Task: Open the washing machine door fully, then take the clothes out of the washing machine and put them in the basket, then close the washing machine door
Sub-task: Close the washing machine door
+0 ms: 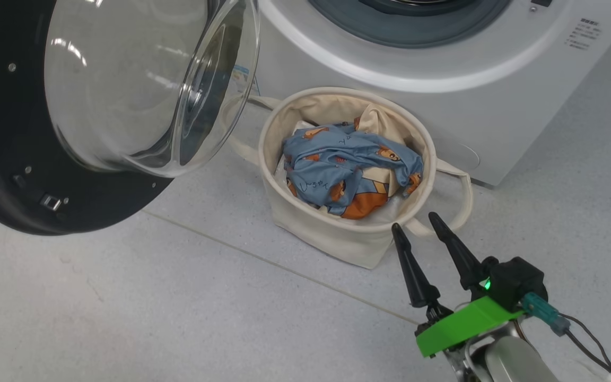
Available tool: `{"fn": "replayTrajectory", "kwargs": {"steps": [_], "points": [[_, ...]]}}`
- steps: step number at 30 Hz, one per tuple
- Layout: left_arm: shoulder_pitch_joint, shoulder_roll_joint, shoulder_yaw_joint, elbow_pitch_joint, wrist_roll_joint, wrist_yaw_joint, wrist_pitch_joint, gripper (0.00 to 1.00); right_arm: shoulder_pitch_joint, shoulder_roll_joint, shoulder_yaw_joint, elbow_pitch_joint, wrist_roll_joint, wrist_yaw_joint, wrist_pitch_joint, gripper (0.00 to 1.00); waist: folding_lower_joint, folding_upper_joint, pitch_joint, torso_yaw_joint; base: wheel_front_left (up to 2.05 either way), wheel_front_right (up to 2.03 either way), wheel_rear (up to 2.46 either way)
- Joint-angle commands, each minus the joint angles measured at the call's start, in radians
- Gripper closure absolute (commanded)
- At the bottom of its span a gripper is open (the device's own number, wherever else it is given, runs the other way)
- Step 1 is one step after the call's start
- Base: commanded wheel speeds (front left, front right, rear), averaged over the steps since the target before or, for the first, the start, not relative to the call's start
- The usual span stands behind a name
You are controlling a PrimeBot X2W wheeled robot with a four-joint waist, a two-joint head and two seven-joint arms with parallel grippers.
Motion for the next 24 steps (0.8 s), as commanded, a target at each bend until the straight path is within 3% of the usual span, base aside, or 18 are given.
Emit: {"fn": "replayTrajectory", "kwargs": {"steps": [1, 24], "points": [[0.011, 0.052, 0.014, -0.048, 0.010, -0.002, 0.020, 1.00, 0.002, 0.016, 0.024, -0.029, 0.008, 0.000, -0.012, 0.00, 0.0000, 0.0000, -0.002, -0.001, 0.00, 0.00, 0.00], [0.111, -0.045, -0.115, -0.318, 0.002, 0.016, 0.130, 1.00, -0.023, 0.016, 0.017, -0.040, 0.037, 0.000, -0.012, 0.00, 0.0000, 0.0000, 0.015, -0.002, 0.00, 0.00, 0.00]]}}
